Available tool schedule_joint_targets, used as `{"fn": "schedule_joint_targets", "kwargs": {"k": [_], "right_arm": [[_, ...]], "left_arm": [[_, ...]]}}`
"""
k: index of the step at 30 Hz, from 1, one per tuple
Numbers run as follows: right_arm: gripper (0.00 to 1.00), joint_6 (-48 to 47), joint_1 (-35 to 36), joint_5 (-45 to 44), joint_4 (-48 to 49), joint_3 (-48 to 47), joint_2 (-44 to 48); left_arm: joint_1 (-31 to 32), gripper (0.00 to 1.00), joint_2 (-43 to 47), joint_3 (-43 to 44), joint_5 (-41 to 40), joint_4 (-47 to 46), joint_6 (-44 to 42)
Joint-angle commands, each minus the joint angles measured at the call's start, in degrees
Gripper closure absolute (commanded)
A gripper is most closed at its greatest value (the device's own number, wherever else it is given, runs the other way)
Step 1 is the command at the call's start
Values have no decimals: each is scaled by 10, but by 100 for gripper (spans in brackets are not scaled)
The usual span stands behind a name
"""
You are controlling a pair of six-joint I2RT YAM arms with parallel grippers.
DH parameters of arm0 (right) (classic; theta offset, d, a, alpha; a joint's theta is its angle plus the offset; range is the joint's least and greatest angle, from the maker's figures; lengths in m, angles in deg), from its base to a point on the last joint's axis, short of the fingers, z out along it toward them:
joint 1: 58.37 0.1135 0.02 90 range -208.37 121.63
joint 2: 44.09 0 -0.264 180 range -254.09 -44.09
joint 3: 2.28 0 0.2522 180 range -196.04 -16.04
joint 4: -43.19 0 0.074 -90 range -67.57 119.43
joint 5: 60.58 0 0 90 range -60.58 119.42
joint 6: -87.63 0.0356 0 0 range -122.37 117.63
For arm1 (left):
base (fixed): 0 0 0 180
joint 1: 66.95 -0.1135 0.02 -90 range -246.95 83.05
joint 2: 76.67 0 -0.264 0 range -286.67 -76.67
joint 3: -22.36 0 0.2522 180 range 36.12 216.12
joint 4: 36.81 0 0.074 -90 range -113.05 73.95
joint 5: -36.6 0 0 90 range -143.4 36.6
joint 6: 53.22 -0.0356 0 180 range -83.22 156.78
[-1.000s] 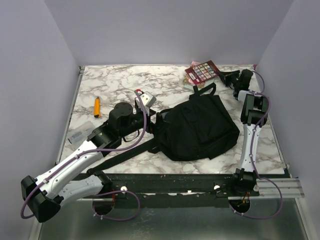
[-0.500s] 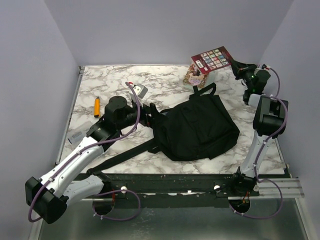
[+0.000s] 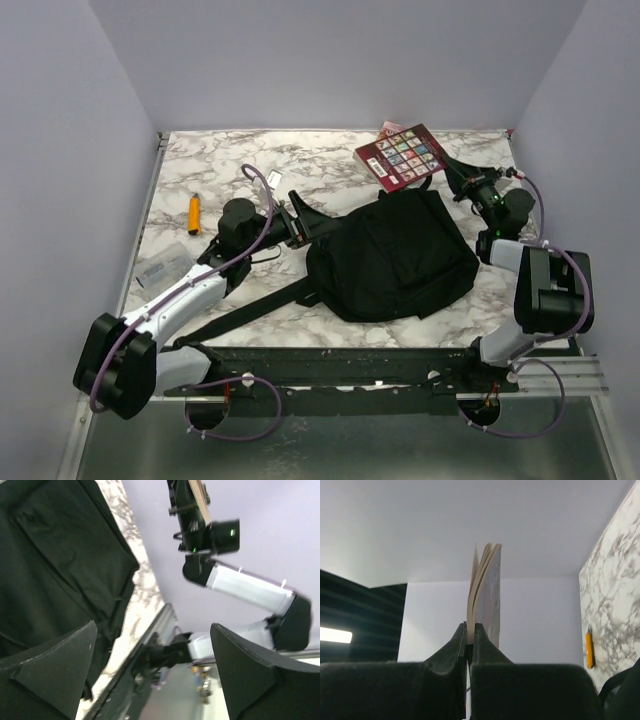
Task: Pack the student bag
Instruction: Pick up the book from the center of the board.
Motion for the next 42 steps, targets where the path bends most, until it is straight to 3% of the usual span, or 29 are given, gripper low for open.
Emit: {"fn": "schedule_joint_targets", "kwargs": {"k": [1, 9, 16, 19, 26, 30, 38, 39, 42], "right_arm": [[99, 4, 38, -27, -15, 55, 106], [99, -26, 81, -65, -90, 129, 234], [99, -43, 87, -69, -131, 143, 289], [99, -46, 89, -69, -136, 147, 302], [99, -85, 94, -82, -183, 155, 339], [99, -104, 95, -77, -207, 144, 349], [99, -161, 95, -59, -301, 123, 381], [95, -173, 95, -51, -326, 116, 384], [74, -296, 95, -28, -485, 55, 381]], "left_arm": [[27, 2, -27, -49, -29, -232, 224], [100, 2, -55, -69, -185, -383, 326], [136, 3, -80, -51, -262, -388, 328], [142, 9, -107, -30, -271, -383, 339], [151, 34, -122, 19, -280, -336, 302], [155, 44, -126, 23, -288, -318, 292], [155, 92, -129, 22, -297, -309, 250], [155, 98, -126, 24, -297, -302, 238], [145, 100, -93, 7, -297, -284, 207]]}}
